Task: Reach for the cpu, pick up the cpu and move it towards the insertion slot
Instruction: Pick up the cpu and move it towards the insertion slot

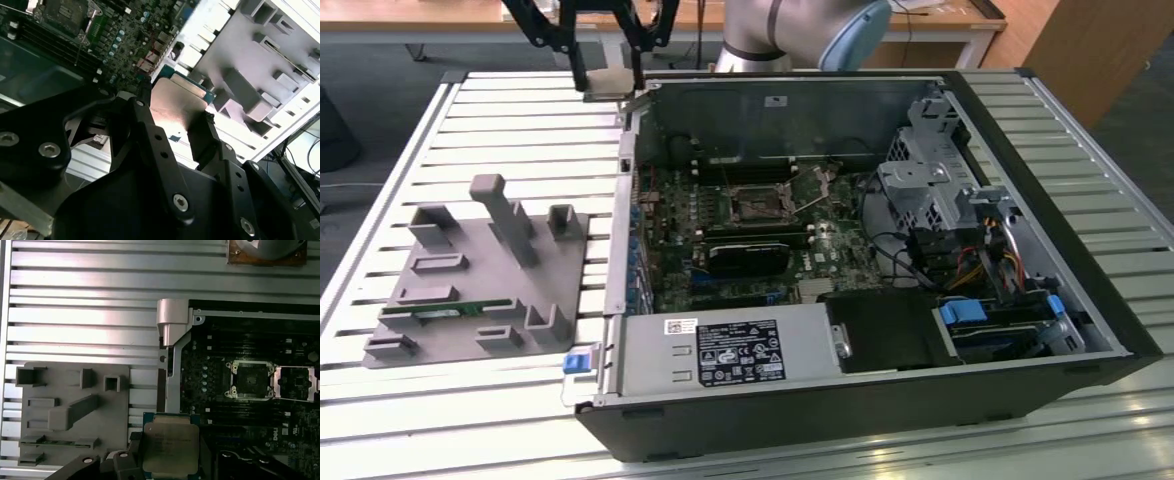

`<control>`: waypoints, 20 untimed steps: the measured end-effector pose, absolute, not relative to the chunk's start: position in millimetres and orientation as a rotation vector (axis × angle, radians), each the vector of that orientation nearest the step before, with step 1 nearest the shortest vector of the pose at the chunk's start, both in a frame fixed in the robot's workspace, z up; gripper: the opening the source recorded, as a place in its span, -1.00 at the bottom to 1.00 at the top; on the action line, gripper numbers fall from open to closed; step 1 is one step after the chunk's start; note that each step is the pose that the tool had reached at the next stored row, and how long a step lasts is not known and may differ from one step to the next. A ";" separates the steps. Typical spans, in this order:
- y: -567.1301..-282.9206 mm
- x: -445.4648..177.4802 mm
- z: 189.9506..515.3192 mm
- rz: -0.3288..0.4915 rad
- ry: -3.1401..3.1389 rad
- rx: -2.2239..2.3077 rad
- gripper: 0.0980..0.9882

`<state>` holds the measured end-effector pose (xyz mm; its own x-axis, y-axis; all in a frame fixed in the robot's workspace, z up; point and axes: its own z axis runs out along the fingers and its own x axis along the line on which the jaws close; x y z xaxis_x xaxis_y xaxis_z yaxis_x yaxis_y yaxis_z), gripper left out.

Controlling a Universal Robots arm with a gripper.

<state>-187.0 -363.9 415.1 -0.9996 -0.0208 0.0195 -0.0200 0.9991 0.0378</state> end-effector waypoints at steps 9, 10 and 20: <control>-355.1 -149.4 412.8 -0.059 -3.121 0.032 0.00; -354.5 -145.5 412.4 -0.059 -3.121 0.032 0.00; -349.9 -107.5 408.1 -0.059 -3.121 0.032 0.00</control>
<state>-107.5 -349.9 408.1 -0.9996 -0.0208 0.0195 -0.0200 0.9991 0.0378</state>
